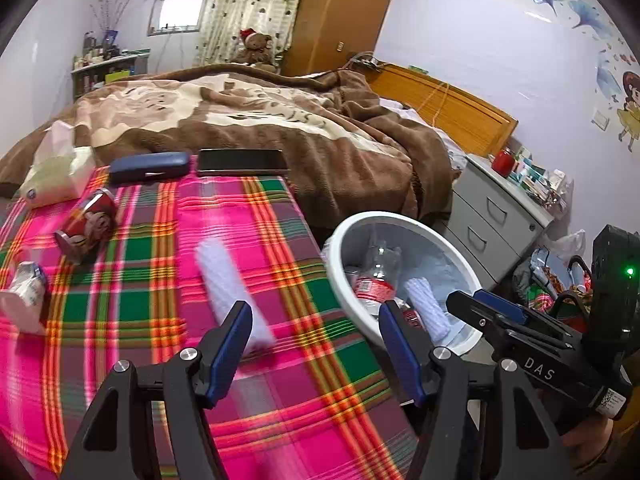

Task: Collect trash
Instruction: 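Withdraw both tools from the bin back toward the cloth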

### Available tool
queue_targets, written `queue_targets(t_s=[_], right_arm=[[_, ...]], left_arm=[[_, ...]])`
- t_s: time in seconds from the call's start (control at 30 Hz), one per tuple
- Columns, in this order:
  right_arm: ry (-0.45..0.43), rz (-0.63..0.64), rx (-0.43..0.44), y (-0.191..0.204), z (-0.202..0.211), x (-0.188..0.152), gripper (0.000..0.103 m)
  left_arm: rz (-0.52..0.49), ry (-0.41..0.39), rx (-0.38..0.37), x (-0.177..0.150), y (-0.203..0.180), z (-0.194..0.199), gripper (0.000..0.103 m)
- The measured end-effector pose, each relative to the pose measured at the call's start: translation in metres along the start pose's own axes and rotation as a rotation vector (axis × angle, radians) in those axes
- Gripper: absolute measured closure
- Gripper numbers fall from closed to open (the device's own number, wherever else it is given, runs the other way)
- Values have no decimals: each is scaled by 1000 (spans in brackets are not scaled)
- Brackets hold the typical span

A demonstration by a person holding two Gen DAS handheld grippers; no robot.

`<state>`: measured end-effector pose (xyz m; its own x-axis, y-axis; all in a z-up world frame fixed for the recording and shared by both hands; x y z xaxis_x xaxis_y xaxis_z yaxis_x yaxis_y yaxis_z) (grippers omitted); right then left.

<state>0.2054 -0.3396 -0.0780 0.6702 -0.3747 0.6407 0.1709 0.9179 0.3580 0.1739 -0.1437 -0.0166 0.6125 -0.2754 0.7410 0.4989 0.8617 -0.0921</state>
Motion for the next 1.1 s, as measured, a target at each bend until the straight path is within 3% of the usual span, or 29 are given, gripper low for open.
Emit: queue_targets(t_s=[0.5, 0.93, 1.1], right_arm=[[44, 82, 88, 61, -16, -29, 49], [81, 184, 80, 104, -40, -37, 49], [92, 215, 65, 117, -57, -36, 49]], left_arm=[[89, -26, 113, -42, 77, 46, 38], [178, -34, 235, -70, 154, 72, 37], [226, -29, 271, -80, 185, 76, 32]])
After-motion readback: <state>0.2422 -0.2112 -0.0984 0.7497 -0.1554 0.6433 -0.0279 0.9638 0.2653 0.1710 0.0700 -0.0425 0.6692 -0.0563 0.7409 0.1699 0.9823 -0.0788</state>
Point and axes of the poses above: each gripper's, at about its wrist camera, not at the fingertips, and z roughly against the way its jaws point, y to its left, x to its top, the point moved 6 cm from there along -z, roughly the way its jaws point, and after that the axes turned 12 degrees about -z, right-handed, at the moved point
